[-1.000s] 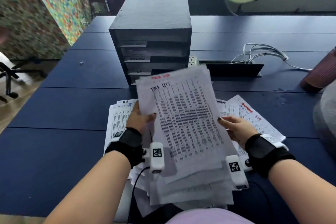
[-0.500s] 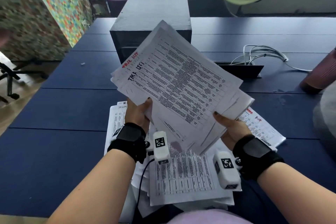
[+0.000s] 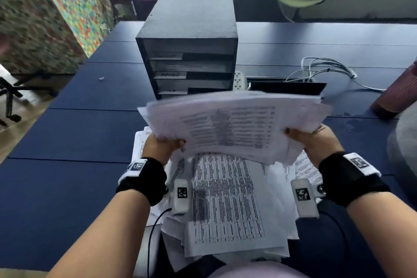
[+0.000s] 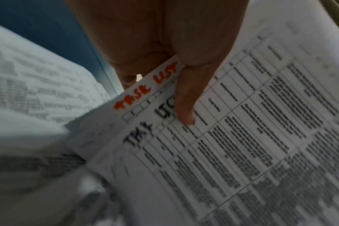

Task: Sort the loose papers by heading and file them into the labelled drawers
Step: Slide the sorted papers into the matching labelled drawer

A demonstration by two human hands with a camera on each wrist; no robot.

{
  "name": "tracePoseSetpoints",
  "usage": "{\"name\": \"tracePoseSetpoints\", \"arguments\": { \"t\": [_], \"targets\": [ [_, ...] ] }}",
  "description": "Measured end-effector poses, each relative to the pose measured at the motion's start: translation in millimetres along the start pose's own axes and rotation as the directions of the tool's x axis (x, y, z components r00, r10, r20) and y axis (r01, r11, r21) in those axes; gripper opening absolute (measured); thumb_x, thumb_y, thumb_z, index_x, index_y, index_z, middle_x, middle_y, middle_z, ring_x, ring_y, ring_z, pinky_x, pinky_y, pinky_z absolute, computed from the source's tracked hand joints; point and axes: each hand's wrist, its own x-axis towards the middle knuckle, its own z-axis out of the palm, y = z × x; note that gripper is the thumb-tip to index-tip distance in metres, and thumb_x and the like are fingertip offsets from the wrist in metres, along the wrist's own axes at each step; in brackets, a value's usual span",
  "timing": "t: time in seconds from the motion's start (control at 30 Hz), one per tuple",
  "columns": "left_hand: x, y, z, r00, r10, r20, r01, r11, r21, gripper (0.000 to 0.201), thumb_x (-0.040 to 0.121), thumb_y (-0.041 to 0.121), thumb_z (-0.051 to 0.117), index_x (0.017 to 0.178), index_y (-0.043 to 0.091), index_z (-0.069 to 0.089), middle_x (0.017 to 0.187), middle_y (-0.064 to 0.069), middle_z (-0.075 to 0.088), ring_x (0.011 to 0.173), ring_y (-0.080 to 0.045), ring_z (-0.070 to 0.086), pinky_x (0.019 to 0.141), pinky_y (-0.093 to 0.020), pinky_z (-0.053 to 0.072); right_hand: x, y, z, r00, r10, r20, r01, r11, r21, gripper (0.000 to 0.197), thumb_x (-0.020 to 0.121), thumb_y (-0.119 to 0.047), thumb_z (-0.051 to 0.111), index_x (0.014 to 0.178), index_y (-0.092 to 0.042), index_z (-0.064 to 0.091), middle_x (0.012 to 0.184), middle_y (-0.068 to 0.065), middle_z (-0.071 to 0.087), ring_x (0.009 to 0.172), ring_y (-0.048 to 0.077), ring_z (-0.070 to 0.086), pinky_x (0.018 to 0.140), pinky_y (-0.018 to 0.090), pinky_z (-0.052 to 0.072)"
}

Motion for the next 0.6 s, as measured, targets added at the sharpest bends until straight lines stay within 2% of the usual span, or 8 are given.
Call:
{"name": "tracePoseSetpoints", "arguments": {
  "t": [0.03, 0.1, 0.17, 0.27, 0.37, 0.47, 0.6],
  "targets": [
    [-2.8, 1.6, 1.7, 1.0, -0.001, 0.0, 0.001, 1.0, -0.002, 0.019, 0.07, -0.008, 0.074, 0.085, 0.001, 0.065, 0.064, 0.004, 0.067, 0.054, -0.007, 0.057, 0.048, -0.009, 0.045, -1.7, 3.8, 0.7, 1.0, 0.017, 0.021, -0.016, 0.999, -0.047, 0.054, 0.029, -0.031, 0.092, 0.076, -0.013, 0.073, 0.081, -0.003, 0.074, 0.075, 0.011, 0.07, 0.063, 0.021, 0.055],
    [-4.5, 4.5, 3.0, 1.0, 0.019, 0.005, -0.019, 0.999, -0.049, 0.036, 0.068, -0.005, 0.076, 0.1, 0.003, 0.062, 0.083, -0.004, 0.069, 0.064, -0.009, 0.061, 0.051, -0.011, 0.048, -3.9, 7.7, 2.0, 0.999, 0.027, 0.031, -0.024, 0.996, -0.087, 0.077, 0.016, -0.045, 0.092, 0.082, -0.013, 0.069, 0.081, -0.005, 0.074, 0.075, 0.008, 0.07, 0.062, 0.018, 0.054],
    [-1.9, 6.6, 5.6, 0.999, 0.043, 0.013, -0.042, 0.996, -0.084, 0.046, 0.065, -0.005, 0.079, 0.105, 0.008, 0.061, 0.092, -0.004, 0.07, 0.073, -0.012, 0.064, 0.055, -0.014, 0.05, -3.9, 6.4, 1.4, 0.998, 0.021, 0.056, -0.017, 0.997, -0.073, 0.08, 0.017, -0.046, 0.091, 0.086, -0.014, 0.067, 0.081, -0.006, 0.074, 0.076, 0.008, 0.07, 0.064, 0.021, 0.054],
    [0.5, 9.1, 10.7, 0.998, 0.052, 0.046, -0.05, 0.998, -0.043, 0.048, 0.063, -0.001, 0.08, 0.107, 0.005, 0.062, 0.094, -0.004, 0.071, 0.073, -0.011, 0.063, 0.055, -0.016, 0.049, -2.7, 4.5, 3.4, 0.992, 0.041, 0.117, -0.03, 0.996, -0.087, 0.065, 0.033, -0.035, 0.091, 0.09, -0.016, 0.067, 0.089, -0.002, 0.074, 0.084, 0.013, 0.069, 0.078, 0.033, 0.056],
    [2.0, 13.2, 11.9, 0.998, 0.062, 0.02, -0.06, 0.997, -0.057, 0.053, 0.064, 0.002, 0.081, 0.11, 0.013, 0.058, 0.097, 0.003, 0.07, 0.082, -0.008, 0.065, 0.065, -0.02, 0.052, -0.1, 5.2, 0.1, 0.992, 0.046, 0.116, -0.031, 0.991, -0.128, 0.08, 0.025, -0.045, 0.092, 0.095, -0.016, 0.067, 0.096, 0.0, 0.074, 0.09, 0.016, 0.069, 0.072, 0.026, 0.056],
    [4.8, 15.8, 8.6, 0.996, 0.083, -0.035, -0.085, 0.995, -0.049, 0.047, 0.072, 0.006, 0.078, 0.11, 0.019, 0.053, 0.095, 0.013, 0.065, 0.083, -0.001, 0.062, 0.066, -0.017, 0.048, 0.8, 5.6, -9.5, 0.998, 0.026, 0.064, -0.018, 0.991, -0.135, 0.087, 0.027, -0.049, 0.092, 0.102, -0.014, 0.065, 0.1, 0.002, 0.073, 0.093, 0.019, 0.068, 0.077, 0.03, 0.057],
    [9.6, 13.4, 6.1, 0.996, 0.06, -0.06, -0.06, 0.998, -0.005, 0.022, 0.084, 0.011, 0.067, 0.102, 0.022, 0.061, 0.09, 0.012, 0.067, 0.086, -0.015, 0.064, 0.077, -0.03, 0.051, -3.0, 9.0, -19.1, 1.0, 0.017, 0.005, -0.016, 0.994, -0.109, 0.082, 0.028, -0.061, 0.086, 0.095, -0.019, 0.064, 0.086, -0.008, 0.074, 0.078, 0.008, 0.069, 0.064, 0.02, 0.055]
  ]
}}
